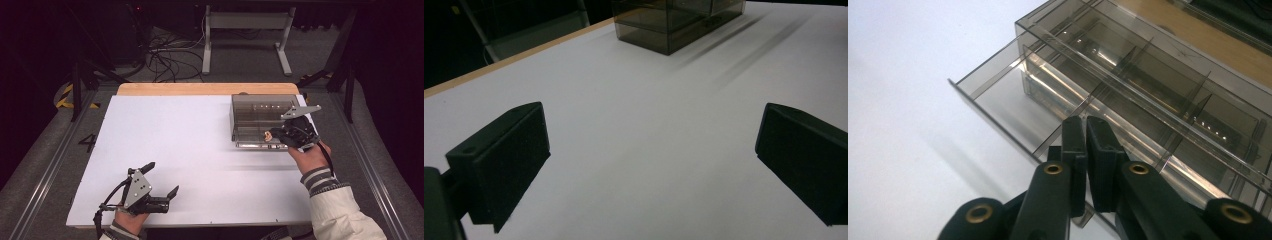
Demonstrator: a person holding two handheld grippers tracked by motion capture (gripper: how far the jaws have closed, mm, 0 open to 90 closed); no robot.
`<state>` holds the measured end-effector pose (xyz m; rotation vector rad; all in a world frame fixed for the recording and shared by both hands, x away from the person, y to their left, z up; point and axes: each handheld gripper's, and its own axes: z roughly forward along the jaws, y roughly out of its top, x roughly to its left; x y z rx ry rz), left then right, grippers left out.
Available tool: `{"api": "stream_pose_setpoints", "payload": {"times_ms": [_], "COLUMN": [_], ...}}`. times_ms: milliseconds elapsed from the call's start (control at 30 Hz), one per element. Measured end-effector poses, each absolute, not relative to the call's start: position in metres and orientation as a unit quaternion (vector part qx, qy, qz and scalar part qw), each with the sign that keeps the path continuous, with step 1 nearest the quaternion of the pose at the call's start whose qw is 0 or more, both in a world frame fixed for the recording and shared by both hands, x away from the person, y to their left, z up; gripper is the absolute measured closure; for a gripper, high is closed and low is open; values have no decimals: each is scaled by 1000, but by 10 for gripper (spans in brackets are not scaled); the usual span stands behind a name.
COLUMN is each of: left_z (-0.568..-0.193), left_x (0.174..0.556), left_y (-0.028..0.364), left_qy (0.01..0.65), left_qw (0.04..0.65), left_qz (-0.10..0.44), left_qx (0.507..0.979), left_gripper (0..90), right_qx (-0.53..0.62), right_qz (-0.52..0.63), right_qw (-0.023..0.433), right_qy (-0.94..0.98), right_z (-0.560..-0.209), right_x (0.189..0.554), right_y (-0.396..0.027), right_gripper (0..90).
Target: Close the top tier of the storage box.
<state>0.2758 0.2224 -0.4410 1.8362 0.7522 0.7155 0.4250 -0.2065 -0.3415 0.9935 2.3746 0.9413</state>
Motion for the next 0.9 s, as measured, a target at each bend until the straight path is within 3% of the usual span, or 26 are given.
{"api": "stream_pose_setpoints", "payload": {"times_ms": [900], "left_z": [-441], "left_x": [274], "left_y": [223], "left_qy": [309], "left_qw": [491], "left_qz": [296], "left_qx": [758], "left_gripper": [15], "right_qx": [339], "right_qz": [305], "right_qw": [175], "right_qy": [873], "right_z": [-356], "right_x": [399], "right_y": [-220], "right_gripper": [897]}}
